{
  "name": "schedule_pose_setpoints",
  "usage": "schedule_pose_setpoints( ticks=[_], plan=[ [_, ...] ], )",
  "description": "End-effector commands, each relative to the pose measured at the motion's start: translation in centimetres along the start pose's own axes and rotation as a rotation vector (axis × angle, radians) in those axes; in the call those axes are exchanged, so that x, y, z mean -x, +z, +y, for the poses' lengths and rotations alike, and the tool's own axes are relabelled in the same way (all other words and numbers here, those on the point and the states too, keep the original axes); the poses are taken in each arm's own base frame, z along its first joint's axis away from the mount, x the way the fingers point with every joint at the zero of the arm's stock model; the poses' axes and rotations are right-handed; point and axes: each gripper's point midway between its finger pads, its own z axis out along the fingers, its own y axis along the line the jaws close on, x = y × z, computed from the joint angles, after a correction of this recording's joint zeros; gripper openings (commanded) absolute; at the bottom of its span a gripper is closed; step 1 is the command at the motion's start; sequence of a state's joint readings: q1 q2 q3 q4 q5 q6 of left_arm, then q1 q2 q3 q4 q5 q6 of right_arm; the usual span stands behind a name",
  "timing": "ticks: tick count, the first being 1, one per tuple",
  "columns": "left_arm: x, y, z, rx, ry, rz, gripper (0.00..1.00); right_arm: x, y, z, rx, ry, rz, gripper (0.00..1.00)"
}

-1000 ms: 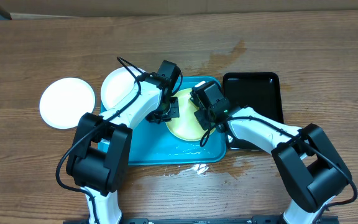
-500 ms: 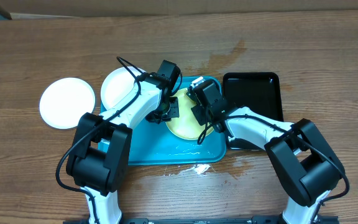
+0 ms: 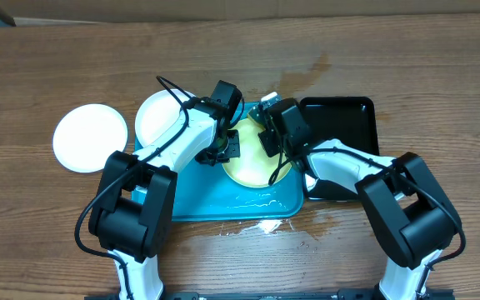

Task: Clean dirty plates on tray and stack at the side
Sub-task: 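Return the sponge to the black tray with the right gripper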

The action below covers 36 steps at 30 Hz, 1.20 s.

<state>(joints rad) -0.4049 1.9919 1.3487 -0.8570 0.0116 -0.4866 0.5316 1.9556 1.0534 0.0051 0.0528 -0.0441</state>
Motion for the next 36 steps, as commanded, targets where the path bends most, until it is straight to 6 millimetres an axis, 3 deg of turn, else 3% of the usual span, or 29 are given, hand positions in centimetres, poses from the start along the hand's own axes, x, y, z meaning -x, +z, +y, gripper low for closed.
schedule_pose_setpoints(
  ticks=[1,8,12,16,20,26,30,36],
  plan=[
    [-1.0,0.6,0.7,0.031,0.043,0.037,0.04,2.1,-0.2,0.9,0.064,0.061,-0.053,0.04],
    [-1.1,0.6,0.7,0.032,0.043,0.04,0.04,8.2,-3.5,0.5,0.074,0.095,-0.197,0.04],
    [-1.1,0.6,0.8,0.033,0.043,0.042,0.04,11.5,-7.0,-1.6,0.059,0.162,-0.291,0.04],
    [-1.1,0.6,0.8,0.033,0.043,0.042,0.04,12.5,-11.1,-4.5,0.015,0.198,-0.313,0.04],
    [-1.1,0.6,0.8,0.033,0.043,0.042,0.04,10.8,-14.2,-7.8,-0.041,0.277,-0.25,0.04],
    [-1.3,0.5,0.7,0.019,0.039,0.058,0.04,3.3,-15.2,-12.3,-0.133,0.501,0.008,0.04],
    [-1.8,0.3,-0.2,-0.097,0.003,0.119,0.04,-0.9,-15.5,-13.2,-0.166,0.558,0.164,0.11],
    [-2.2,-0.4,-0.5,-0.237,-0.05,0.196,0.04,-3.0,-15.9,-12.7,-0.169,0.57,0.255,0.18]
  ],
)
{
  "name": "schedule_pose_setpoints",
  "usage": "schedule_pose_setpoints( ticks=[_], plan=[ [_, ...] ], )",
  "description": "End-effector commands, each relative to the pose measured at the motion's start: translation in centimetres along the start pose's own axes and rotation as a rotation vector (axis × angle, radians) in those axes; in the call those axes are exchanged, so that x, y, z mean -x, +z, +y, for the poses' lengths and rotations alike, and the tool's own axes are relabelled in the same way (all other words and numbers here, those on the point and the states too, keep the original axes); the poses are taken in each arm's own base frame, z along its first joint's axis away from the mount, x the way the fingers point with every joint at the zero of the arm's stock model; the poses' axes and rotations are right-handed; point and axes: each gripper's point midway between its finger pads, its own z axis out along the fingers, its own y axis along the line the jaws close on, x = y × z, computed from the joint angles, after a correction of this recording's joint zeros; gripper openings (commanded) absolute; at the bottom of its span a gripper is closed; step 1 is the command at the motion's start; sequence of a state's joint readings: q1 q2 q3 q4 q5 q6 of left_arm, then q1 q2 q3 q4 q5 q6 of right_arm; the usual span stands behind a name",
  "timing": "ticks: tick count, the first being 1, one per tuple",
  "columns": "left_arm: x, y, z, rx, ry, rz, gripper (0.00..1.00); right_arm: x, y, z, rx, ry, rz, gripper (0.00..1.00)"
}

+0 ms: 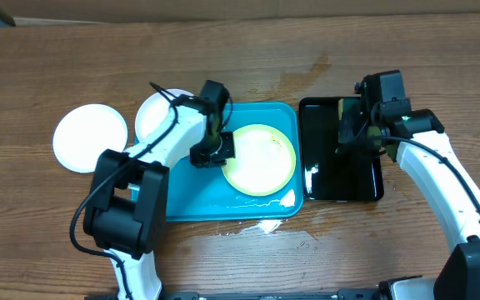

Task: Clean dirty plates on tray and stack at the side
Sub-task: 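Return the sponge to the black tray with the right gripper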

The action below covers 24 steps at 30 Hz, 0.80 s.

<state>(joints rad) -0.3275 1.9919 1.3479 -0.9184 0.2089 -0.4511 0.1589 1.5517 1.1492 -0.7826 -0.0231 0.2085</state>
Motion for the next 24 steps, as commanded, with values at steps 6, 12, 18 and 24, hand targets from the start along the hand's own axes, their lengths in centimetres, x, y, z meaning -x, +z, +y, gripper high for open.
schedule_pose_setpoints(
  ticks=[6,12,18,24],
  plan=[
    [-1.0,-0.1,-0.1,-0.093,0.0,0.082,0.04,-2.2,1.1,-0.5,-0.012,0.009,0.059,0.33],
    [-1.1,0.1,-0.8,-0.096,0.041,0.073,0.04,-2.6,2.4,-0.9,-0.016,0.003,0.037,0.6],
    [-1.3,0.2,-0.9,-0.074,0.055,0.07,0.04,-3.8,3.7,-1.5,-0.037,0.001,0.06,0.66],
    [-1.3,0.4,-1.5,-0.077,0.073,0.061,0.04,-6.9,5.4,-2.4,-0.05,0.001,0.108,0.65]
  ],
)
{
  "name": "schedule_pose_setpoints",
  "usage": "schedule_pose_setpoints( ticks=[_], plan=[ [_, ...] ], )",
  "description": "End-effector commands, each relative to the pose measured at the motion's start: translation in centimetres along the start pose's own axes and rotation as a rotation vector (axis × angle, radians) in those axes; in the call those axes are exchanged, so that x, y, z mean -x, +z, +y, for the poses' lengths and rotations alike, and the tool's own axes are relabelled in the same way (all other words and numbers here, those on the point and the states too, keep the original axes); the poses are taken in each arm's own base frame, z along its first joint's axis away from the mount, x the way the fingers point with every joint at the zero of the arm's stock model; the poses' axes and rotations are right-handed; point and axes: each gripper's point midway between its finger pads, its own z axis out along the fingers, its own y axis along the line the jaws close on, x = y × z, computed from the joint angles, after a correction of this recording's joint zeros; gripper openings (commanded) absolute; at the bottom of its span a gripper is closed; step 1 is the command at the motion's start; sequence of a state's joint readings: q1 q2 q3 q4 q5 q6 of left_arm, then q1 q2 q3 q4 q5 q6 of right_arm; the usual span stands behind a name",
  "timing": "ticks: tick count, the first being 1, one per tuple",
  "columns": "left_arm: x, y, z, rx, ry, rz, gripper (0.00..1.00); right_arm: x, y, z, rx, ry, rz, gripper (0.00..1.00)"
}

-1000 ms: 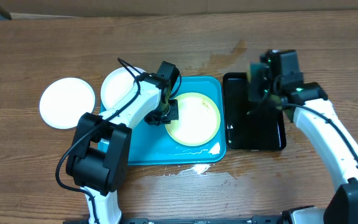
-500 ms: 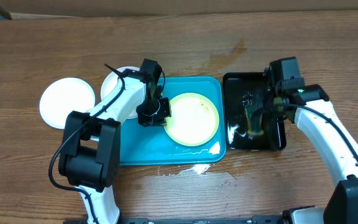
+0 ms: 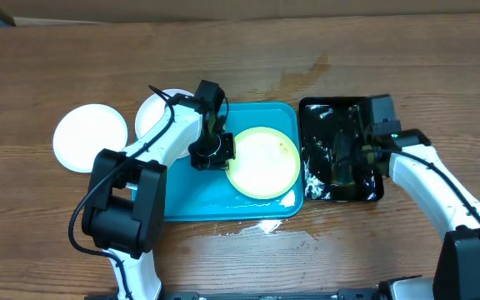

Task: Clean dirty plates on tray and stack at the side
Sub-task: 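Return the sponge to the black tray with the right gripper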

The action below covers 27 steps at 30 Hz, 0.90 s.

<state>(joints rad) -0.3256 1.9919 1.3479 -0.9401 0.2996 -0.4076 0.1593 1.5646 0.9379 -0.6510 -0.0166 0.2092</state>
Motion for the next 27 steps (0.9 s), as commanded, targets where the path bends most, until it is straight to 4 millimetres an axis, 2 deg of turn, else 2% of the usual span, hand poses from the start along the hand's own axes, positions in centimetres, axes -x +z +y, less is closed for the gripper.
schedule_pose_setpoints(
  ticks=[1,5,11,12,14,16,20,27],
  plan=[
    [-0.1,0.5,-0.4,-0.003,0.038,0.004,0.04,-1.7,1.6,-0.6,-0.018,-0.002,0.018,0.65],
    [0.1,0.5,0.0,0.016,0.038,-0.004,0.04,-2.6,2.6,-0.9,-0.016,0.001,0.014,0.61],
    [0.2,0.5,0.3,0.043,0.043,-0.014,0.04,-3.1,2.8,-0.3,0.025,0.001,0.031,0.57],
    [0.2,0.5,0.2,0.043,0.044,-0.015,0.04,-3.1,2.8,-0.3,0.025,0.001,0.028,0.51],
    [0.2,0.6,0.2,0.042,0.045,-0.016,0.04,-2.9,2.8,-0.2,0.028,0.001,0.019,0.3],
    [0.2,0.6,0.1,0.042,0.049,-0.016,0.04,-2.5,2.8,-0.1,0.032,0.0,0.006,0.18],
    [0.1,0.7,-0.1,0.044,0.055,-0.016,0.04,-0.9,2.2,0.4,0.044,-0.002,-0.035,0.04],
    [0.3,0.7,-0.2,0.042,0.061,-0.025,0.04,2.8,-0.9,1.6,0.057,0.0,-0.078,0.04]
  ],
)
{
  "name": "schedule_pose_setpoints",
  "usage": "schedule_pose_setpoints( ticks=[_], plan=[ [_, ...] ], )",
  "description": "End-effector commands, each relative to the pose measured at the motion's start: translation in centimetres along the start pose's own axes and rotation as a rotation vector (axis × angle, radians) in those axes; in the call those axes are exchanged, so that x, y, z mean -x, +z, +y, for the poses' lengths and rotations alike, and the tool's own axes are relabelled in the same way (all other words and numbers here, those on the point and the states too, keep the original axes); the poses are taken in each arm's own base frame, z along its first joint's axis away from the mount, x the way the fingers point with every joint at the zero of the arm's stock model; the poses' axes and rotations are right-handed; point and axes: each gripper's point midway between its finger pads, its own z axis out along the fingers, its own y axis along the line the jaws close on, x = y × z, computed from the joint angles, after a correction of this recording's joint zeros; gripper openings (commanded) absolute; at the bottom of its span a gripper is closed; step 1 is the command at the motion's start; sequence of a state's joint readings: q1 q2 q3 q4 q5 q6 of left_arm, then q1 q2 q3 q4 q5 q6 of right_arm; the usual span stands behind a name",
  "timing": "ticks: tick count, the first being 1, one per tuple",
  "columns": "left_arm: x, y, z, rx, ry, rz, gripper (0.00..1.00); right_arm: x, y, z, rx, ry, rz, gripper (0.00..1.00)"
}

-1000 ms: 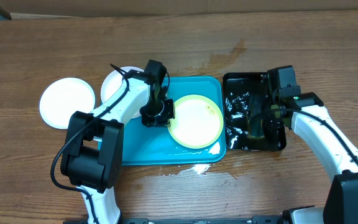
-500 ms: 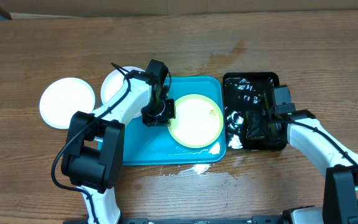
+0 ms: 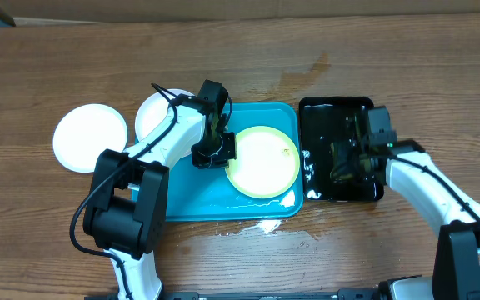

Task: Clean dirty plates on tray and stack at the side
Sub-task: 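Return the sponge to the black tray with the right gripper, then carry the sponge back and scrub the yellow plate again with the right gripper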

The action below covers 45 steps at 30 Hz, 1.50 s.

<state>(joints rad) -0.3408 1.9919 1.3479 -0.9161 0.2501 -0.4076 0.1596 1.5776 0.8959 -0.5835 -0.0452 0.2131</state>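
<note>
A yellow-green plate lies at the right of the blue tray, wet and glossy. My left gripper is at the plate's left rim, shut on it. My right gripper is down inside the black tray, which holds water. It is shut on a dark greenish sponge that touches the water. Two white plates lie to the left: one alone on the table, the other partly hidden under my left arm.
Water has spilled on the table at the blue tray's front edge. A wet stain marks the wood behind the trays. The black tray sits close against the blue tray's right side.
My right gripper has shifted slightly within the black tray, and the splashes there have settled. The left gripper and the yellow-green plate have barely moved.
Both grippers were first at the yellow-green plate, the right one over its top. Then the right gripper was over the black tray, away from the plate. After that it was down in the tray's water with splashes around it, and it stays there now. The left gripper held the plate's rim throughout.
</note>
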Motion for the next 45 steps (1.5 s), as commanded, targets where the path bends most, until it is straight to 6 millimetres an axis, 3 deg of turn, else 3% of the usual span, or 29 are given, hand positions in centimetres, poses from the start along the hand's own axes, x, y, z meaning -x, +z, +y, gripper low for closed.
schedule_pose_setpoints(
  ticks=[1,5,9,12,18,25,35,45],
  plan=[
    [-0.3,0.5,-0.4,0.003,0.04,0.011,0.04,3.7,-2.5,1.5,0.026,-0.004,-0.075,0.04],
    [-0.4,0.5,-0.4,0.002,0.042,0.011,0.04,5.0,-4.3,2.6,0.065,-0.007,-0.074,0.04],
    [-0.4,0.6,-0.5,0.003,0.045,0.012,0.04,5.3,-5.9,6.9,0.291,-0.028,-0.049,0.04],
    [-0.3,0.6,-0.6,0.002,0.046,0.009,0.04,5.1,-6.6,9.6,0.404,-0.073,-0.045,0.04],
    [-0.3,0.6,-0.6,0.0,0.047,0.006,0.04,3.5,-6.6,13.7,0.431,-0.23,-0.056,0.04],
    [-0.3,0.6,-0.6,0.001,0.048,0.007,0.04,1.9,-4.8,14.9,0.268,-0.331,-0.077,0.04],
    [-0.3,0.6,-0.6,0.001,0.047,0.007,0.04,0.0,-2.3,17.4,0.293,-0.41,-0.033,0.04],
    [-0.3,0.6,-0.6,0.001,0.048,0.006,0.04,-1.5,1.5,17.7,0.281,-0.423,0.037,0.05]
  ],
)
